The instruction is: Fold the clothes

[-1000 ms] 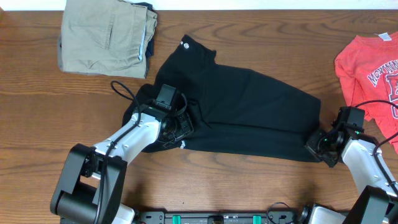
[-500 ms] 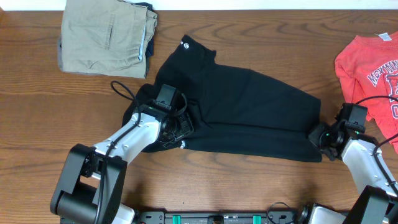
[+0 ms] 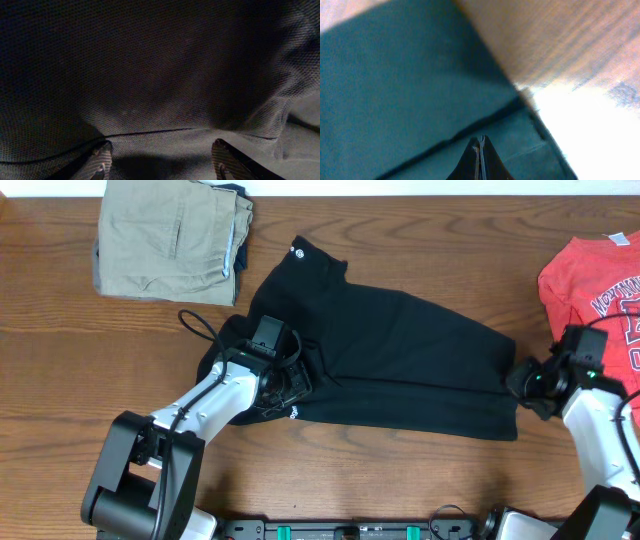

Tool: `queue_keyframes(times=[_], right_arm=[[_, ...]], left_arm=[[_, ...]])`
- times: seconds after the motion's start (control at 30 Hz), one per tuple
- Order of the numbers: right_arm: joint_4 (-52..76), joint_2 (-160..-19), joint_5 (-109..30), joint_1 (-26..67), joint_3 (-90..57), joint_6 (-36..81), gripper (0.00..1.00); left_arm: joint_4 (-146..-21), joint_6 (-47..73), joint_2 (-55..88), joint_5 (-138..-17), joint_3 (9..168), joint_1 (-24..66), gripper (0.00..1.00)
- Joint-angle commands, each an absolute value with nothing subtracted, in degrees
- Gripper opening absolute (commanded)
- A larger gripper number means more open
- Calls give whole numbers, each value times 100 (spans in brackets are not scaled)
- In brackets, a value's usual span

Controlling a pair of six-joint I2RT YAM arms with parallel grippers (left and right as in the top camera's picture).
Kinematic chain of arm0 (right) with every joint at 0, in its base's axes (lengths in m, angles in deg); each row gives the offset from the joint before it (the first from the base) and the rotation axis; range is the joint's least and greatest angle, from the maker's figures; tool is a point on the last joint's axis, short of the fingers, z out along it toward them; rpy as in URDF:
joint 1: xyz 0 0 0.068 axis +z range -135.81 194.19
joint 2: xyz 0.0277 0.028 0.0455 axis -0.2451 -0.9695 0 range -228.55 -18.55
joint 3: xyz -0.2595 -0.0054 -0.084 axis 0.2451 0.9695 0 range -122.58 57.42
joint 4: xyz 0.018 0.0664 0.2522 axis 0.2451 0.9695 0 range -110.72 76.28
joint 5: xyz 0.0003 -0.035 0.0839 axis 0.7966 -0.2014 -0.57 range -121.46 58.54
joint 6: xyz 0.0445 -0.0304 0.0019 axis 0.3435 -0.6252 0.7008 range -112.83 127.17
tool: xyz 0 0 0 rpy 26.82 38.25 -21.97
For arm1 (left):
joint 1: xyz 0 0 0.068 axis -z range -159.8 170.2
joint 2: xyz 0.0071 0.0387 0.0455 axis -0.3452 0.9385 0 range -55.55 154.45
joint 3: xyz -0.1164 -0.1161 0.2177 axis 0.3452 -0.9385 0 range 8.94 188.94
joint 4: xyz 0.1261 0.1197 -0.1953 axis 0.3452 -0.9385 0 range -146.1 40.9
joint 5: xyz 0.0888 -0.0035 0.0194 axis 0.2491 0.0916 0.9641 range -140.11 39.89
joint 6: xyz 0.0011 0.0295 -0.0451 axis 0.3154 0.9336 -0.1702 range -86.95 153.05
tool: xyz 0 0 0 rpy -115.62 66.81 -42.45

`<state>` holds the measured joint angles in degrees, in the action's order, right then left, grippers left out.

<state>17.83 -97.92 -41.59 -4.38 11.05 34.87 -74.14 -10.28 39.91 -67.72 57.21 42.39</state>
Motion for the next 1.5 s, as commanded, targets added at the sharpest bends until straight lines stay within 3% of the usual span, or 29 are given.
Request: queue_keyframes(times=[0.0, 0.17, 0.37, 0.63, 1.07, 1.47], right_arm=[[2148, -9805, -4518, -451, 963, 2943, 2], [2537, -9808, -4498, -272, 1253, 2661, 5], [2194, -9834, -3912, -206, 1913, 3159, 8], [1855, -10048, -3917, -213, 2099, 3198, 2], [1446, -10098, -3530, -213, 2099, 3358, 8], [911, -10546, -3488, -213, 2053, 3590, 6]], left_arm=[[-7602, -1013, 4402, -5989, 5300, 4176, 67], [-7584, -1013, 4402, -5992, 5300, 4178, 67], [-7584, -1013, 4402, -5992, 5300, 4178, 68], [-7584, -1013, 4402, -5992, 5300, 4178, 68], [-7584, -1011, 4402, -5992, 5300, 4178, 68], [-7584, -1013, 4402, -5992, 5300, 4176, 68]])
